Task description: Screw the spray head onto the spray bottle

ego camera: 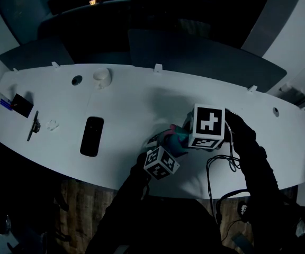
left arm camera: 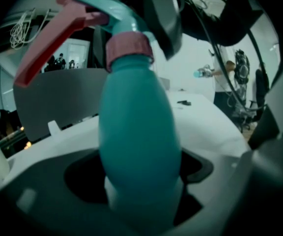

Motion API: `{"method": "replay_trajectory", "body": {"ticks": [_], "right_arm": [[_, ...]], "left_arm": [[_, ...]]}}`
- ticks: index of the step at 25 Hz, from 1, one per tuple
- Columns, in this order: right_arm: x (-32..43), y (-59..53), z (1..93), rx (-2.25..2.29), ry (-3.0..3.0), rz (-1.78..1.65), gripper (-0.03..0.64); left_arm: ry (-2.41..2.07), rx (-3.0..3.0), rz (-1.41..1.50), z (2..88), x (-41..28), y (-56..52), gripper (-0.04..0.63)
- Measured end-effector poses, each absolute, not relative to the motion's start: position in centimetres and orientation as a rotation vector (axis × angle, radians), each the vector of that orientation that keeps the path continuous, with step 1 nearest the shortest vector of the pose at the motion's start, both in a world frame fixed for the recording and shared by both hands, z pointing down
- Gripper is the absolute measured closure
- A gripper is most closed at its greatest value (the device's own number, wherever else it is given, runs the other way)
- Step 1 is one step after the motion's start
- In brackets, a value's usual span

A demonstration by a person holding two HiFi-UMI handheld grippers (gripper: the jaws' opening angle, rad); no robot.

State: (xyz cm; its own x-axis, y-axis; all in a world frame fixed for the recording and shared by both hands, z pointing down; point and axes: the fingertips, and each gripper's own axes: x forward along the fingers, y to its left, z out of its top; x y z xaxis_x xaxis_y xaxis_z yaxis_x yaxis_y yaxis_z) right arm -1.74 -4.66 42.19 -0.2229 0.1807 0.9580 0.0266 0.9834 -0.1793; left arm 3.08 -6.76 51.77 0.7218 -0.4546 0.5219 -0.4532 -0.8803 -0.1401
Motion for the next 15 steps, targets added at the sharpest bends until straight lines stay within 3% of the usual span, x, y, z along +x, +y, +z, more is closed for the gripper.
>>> {"method": "replay_trajectory", "body": {"ticks": [15], "right_arm": [[0.4, -6.1, 39.9, 0.128, -2.46, 0.293, 0.451]], "left_arm": [[0.751, -2.921, -0.877, 51.8, 3.0, -6.6, 0.178]]}}
